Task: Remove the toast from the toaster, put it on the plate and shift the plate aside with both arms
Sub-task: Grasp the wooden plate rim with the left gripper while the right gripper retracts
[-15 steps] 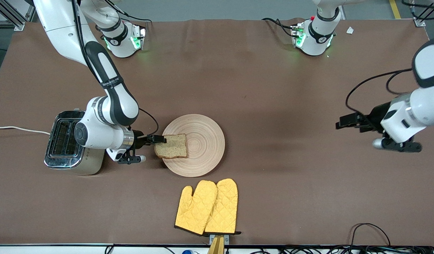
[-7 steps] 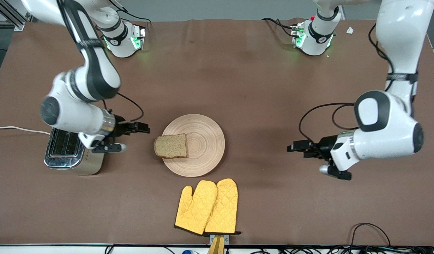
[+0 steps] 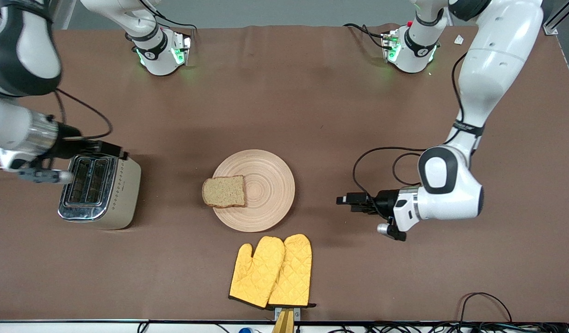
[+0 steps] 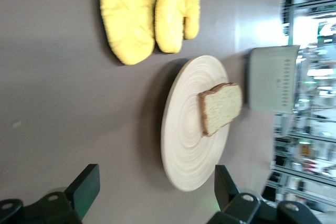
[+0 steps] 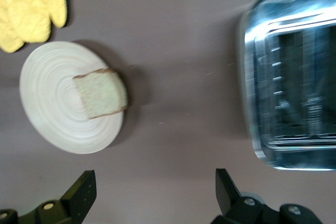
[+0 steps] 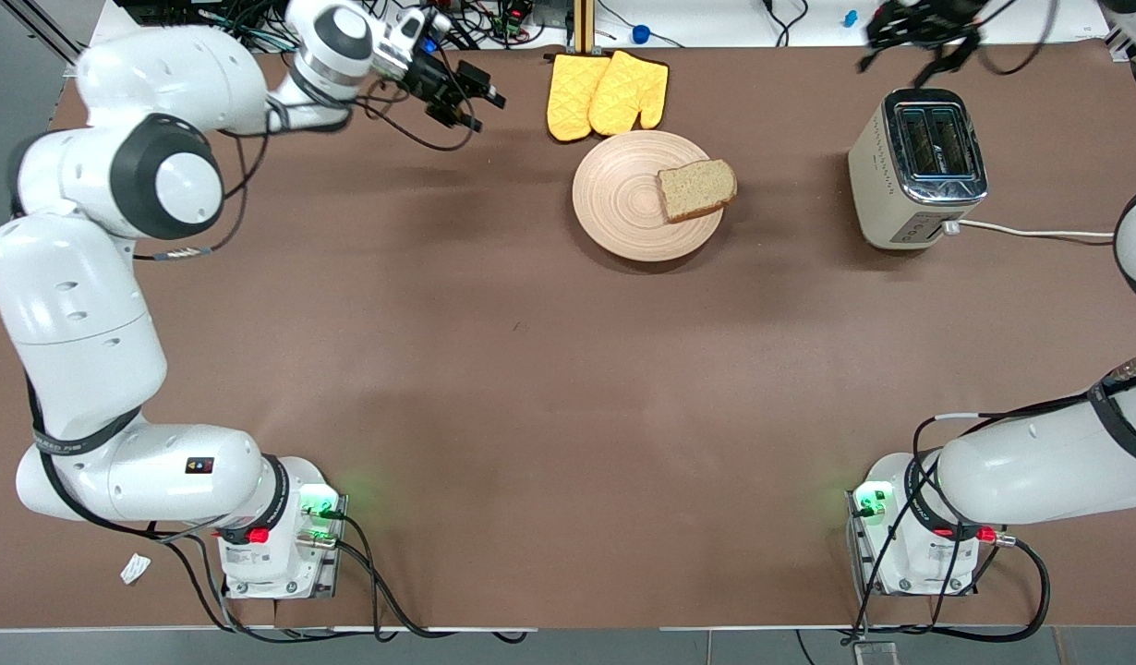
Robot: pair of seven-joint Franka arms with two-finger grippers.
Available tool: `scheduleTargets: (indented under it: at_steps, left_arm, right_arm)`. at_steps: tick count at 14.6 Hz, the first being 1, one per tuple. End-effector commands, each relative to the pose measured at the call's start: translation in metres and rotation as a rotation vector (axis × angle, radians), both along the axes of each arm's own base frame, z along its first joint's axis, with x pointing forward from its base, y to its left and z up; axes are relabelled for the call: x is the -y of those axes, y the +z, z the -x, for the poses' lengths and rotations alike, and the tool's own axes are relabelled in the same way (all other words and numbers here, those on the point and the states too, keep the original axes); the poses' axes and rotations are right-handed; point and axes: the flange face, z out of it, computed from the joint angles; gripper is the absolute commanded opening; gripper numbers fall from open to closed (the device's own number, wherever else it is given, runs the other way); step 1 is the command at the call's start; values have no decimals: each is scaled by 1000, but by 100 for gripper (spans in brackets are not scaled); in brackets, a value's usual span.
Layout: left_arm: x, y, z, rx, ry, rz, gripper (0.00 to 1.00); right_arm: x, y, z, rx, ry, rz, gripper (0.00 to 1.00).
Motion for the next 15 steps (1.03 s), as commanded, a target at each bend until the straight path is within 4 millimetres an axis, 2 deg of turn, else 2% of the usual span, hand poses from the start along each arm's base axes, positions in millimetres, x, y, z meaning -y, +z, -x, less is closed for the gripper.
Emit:
scheduleTargets:
  at_steps: [1,2,4,6,8,10,12,13,15]
  left_arm:
    - [23,-40,5,8,11,124,90]
    - [33,-56,11,0,11,154,87]
    - [59,-70,22,-7,32,169,81]
    - [77,-83,32,-25,30,155,76]
    - [81,-101,38,-43,23,153,73]
    - [90,-103,44,-48,9,154,70]
    - [101,-109,50,-58,-3,152,68]
    - [109,-111,56,-63,-15,150,66]
    - [112,-122,60,-72,-5,133,63]
  right_arm:
    - [25,38,4,7,-6,33,100]
    - [38,57,8,-14,-12,33,100]
    - [65,92,17,-24,-13,66,100]
    - [77,116,19,21,76,170,100]
    - [76,123,23,29,104,182,100]
    - [72,124,23,25,122,215,100]
    - [58,139,22,58,187,263,100]
    - [59,145,22,72,210,268,100]
    - [57,151,24,87,233,265,100]
